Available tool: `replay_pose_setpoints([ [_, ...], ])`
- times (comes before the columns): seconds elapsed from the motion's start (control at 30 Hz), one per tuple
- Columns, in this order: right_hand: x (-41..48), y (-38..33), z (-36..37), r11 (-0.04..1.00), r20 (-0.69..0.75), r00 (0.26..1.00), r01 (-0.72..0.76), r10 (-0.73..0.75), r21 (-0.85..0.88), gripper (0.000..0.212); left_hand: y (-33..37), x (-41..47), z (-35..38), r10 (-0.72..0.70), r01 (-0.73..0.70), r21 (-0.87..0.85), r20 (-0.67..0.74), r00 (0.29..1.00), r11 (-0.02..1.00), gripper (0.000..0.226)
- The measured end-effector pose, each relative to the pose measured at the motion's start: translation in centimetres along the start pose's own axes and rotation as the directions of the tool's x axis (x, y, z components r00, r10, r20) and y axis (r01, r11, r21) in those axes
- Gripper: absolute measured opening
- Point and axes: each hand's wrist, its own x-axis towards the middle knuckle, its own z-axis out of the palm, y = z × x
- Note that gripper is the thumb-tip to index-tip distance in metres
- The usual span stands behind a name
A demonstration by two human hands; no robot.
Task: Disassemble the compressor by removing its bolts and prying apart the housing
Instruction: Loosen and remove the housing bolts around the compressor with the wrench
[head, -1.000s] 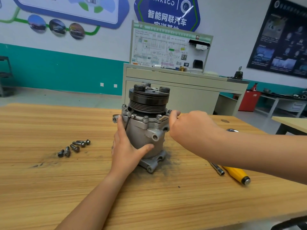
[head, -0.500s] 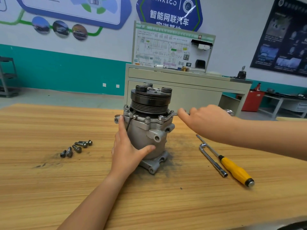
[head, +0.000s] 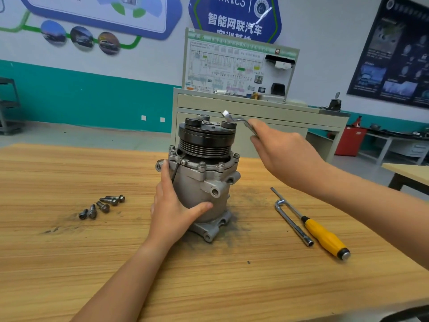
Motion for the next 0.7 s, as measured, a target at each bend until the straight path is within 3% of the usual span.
replay_pose_setpoints([
  [0.03, -0.6, -0.6, -0.9, 1.0, 0.013, 1.0, -0.007, 0.007, -0.019, 0.027, -0.1, 0.0, 0.0, 0.0, 0.0, 0.001, -0.001, 1.0, 1.0, 0.13],
  [0.13, -1.6, -1.6, -2.7, 0.987, 0.314, 0.944, -0.059, 0.104, -0.151, 0.022, -0.2, 0.1, 0.1, 0.002, -0.002, -0.008, -0.001, 1.0, 1.0, 0.13],
  [0.23, -1.4, -2.0, -3.2, 0.978, 0.437, 0.892, -0.026, 0.116, -0.207, 0.022, -0.3, 0.2, 0.2, 0.001, -0.001, -0.008, -0.005, 1.0, 1.0, 0.131],
  [0.7, 0.8, -5.9, -4.0, 0.956, 0.586, 0.8, 0.057, 0.128, -0.288, 0.03, -0.5, 0.2, 0.3, 0.007, -0.007, 0.006, -0.008, 1.0, 1.0, 0.131],
])
